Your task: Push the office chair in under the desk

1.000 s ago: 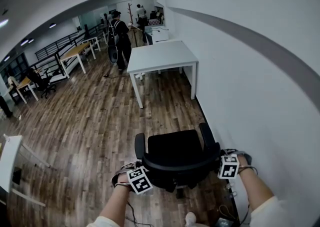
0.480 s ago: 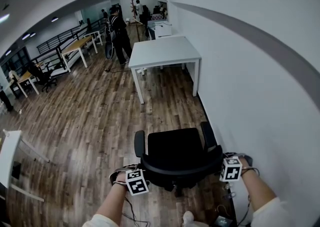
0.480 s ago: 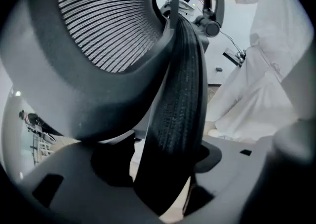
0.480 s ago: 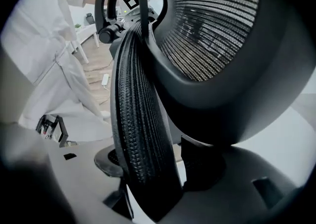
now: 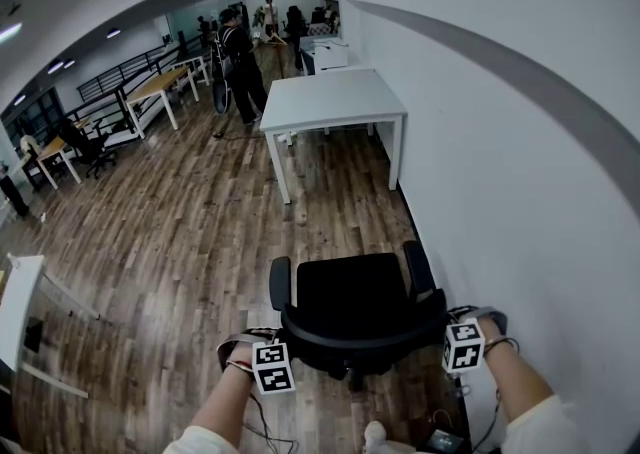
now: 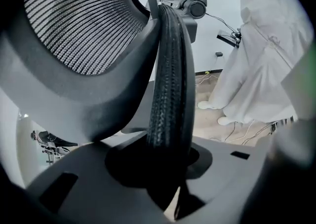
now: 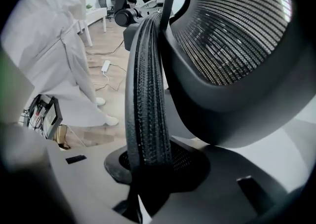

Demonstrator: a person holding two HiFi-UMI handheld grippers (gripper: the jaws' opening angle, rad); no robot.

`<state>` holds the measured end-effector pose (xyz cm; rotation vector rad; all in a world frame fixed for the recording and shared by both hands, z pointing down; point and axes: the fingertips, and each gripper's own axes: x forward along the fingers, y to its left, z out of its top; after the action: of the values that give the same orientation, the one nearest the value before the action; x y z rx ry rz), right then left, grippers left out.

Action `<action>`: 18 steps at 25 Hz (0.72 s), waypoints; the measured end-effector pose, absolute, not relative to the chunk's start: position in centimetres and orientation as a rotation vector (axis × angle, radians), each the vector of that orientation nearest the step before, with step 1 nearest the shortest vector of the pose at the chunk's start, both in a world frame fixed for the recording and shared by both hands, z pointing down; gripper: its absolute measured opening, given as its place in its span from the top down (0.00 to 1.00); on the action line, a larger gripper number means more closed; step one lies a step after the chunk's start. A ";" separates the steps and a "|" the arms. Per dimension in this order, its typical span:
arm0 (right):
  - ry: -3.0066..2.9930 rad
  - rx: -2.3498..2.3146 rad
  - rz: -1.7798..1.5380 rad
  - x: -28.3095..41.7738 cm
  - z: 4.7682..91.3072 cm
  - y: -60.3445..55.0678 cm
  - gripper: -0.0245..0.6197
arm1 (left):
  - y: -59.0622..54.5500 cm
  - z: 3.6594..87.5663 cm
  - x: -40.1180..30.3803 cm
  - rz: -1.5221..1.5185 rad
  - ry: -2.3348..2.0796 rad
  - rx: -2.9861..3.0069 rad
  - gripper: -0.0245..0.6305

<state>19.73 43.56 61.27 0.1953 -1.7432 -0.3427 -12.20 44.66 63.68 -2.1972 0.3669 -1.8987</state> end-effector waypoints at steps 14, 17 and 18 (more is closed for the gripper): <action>-1.741 0.186 -0.351 20.1 61.2 40.3 0.78 | 41.7 63.8 -12.0 -1.924 0.343 -2.190 0.80; -1.744 0.180 -0.356 20.0 61.1 39.3 0.78 | 40.8 63.8 -12.0 -1.926 0.350 -2.190 0.80; -1.745 0.178 -0.359 20.0 61.2 38.8 0.78 | 40.4 63.8 -12.0 -1.927 0.353 -2.189 0.80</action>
<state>20.00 38.82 61.17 0.1784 -1.7454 -0.3586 -11.99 40.38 63.85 -2.1894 0.3530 -1.9270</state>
